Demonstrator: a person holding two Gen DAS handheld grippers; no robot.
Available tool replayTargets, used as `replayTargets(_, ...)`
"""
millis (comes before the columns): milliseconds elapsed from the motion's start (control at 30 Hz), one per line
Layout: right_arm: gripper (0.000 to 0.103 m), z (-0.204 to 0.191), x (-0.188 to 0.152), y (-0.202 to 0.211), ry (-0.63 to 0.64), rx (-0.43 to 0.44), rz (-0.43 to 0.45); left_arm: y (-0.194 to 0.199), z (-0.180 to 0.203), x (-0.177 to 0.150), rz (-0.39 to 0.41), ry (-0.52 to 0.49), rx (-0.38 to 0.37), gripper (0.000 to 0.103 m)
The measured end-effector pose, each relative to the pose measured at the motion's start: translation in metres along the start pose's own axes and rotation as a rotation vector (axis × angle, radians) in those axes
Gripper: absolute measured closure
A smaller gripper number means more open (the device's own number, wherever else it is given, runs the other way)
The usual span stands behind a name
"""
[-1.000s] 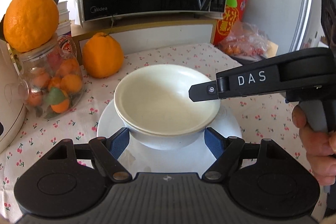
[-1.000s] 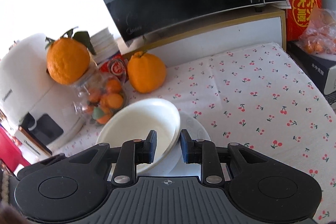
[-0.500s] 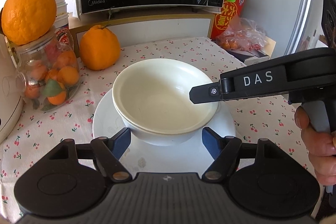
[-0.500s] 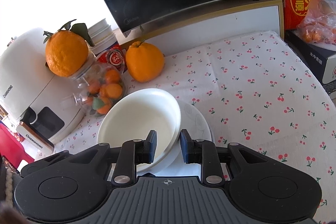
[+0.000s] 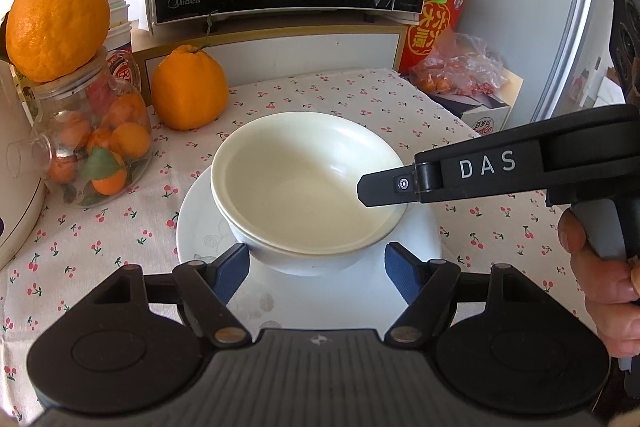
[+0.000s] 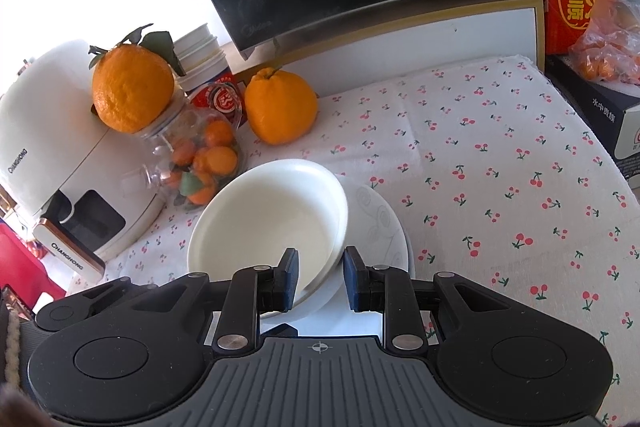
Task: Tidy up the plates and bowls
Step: 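Lower the bowl stack onto the center of the plate stack, then open both grippers and withdraw from the bowls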
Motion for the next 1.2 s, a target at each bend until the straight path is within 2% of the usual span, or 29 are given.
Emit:
replayTargets(233,0.077,-0.003,-0.001,0.002,0.007,0.010,-0.019,0.001,0.001,-0.001,-0.006,-0.004,0.001,0.030)
replayTargets(400,0.075,0.001,0.001,0.006,-0.020,0.029,-0.020,0.005,0.001,-0.002,-0.003,0.010,0.020,0.019)
replayTargets(433,0.068,0.002,0.001,0.008,-0.025,0.029,-0.015,0.006,0.000,-0.002,-0.004,0.017,0.024,0.018)
replayTargets(667,0.045,0.010,0.003,0.023,-0.031,0.029,0.027,0.019,0.001,-0.002,-0.011,0.076,0.040,0.011)
replayTargets(767,0.028,0.015,0.001,0.030,-0.040,0.015,0.047,0.030,0.003,-0.004,-0.004,0.107,0.036,0.006)
replayTargets(967,0.016,0.027,-0.004,0.045,-0.048,-0.019,0.066,0.045,0.012,-0.009,0.001,0.121,0.082,0.001)
replayTargets(1200,0.010,0.033,-0.016,0.060,-0.017,-0.063,0.066,0.059,0.023,-0.016,0.004,0.140,0.122,0.000)
Point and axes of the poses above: each gripper's, at about its wrist camera, not at the fingertips, and y roughly against the way its jaws point, z to its right, x to its top, the point moved 3 cm from there along -y, roughly the way its jaws point, and after that the axes turned 2 degrees about -z, right-handed, at the moved point
